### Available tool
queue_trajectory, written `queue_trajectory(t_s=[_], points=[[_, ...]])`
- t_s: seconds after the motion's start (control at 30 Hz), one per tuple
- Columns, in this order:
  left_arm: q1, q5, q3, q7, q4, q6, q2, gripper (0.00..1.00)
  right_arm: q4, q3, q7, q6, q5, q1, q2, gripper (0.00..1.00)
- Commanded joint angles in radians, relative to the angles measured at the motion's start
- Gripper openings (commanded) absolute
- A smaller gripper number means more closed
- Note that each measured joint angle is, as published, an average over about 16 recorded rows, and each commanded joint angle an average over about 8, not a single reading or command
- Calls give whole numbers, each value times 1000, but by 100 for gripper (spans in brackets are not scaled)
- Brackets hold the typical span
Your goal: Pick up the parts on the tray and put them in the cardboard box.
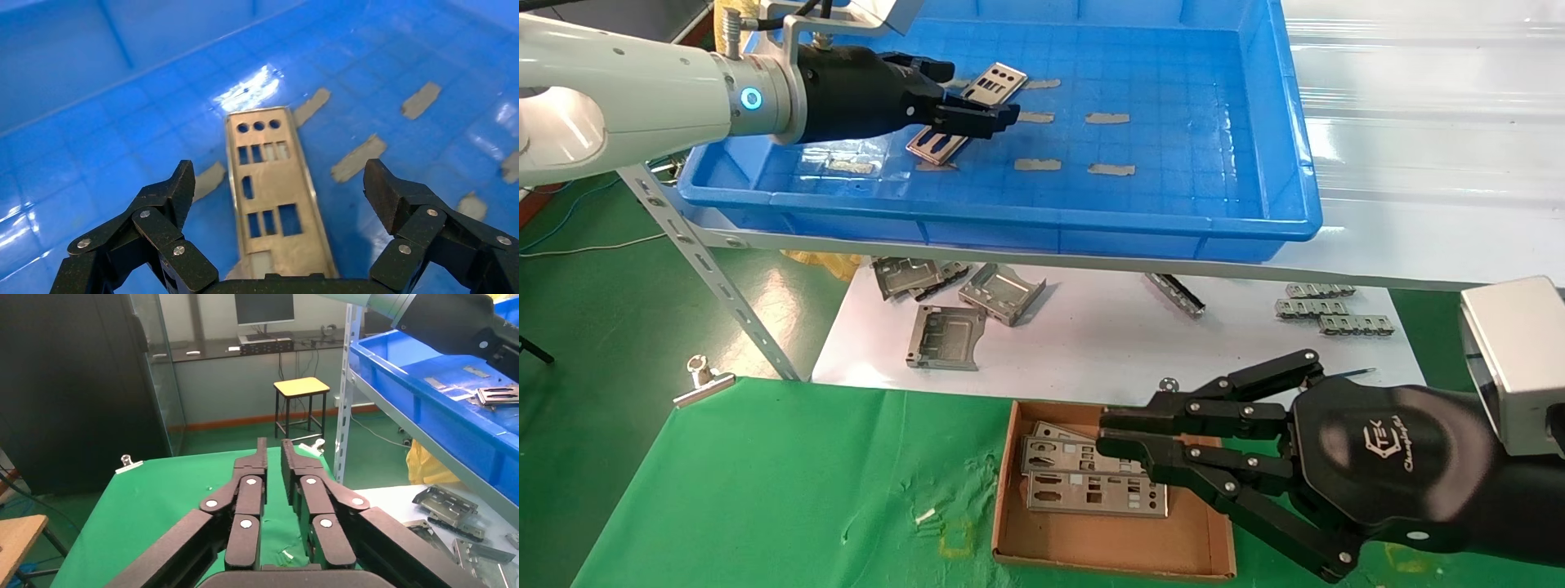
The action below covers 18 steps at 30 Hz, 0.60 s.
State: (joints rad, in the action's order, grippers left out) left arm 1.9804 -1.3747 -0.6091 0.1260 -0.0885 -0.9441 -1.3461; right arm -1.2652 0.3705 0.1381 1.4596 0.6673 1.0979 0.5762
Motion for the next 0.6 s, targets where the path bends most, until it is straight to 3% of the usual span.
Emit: queue_trajectory(t_s=[0.03, 0.1, 0.33, 0.37, 0.6], points=[[1, 5, 1, 4, 0, -5, 0, 100, 0, 0, 0, 0, 0, 0, 0, 100], [0, 6, 0, 2, 0, -7, 0, 94, 0, 0, 0, 0, 0, 0, 0, 100], [-2, -9, -18, -5, -2, 0, -2, 8, 0, 0, 0, 0, 0, 0, 0, 100], [-2, -12, -21, -6, -3, 0, -3, 1, 0, 0, 0, 0, 0, 0, 0, 100], [-1, -18, -36, -3, -18, 1, -5, 0, 0, 0, 0, 0, 0, 0, 0, 100]])
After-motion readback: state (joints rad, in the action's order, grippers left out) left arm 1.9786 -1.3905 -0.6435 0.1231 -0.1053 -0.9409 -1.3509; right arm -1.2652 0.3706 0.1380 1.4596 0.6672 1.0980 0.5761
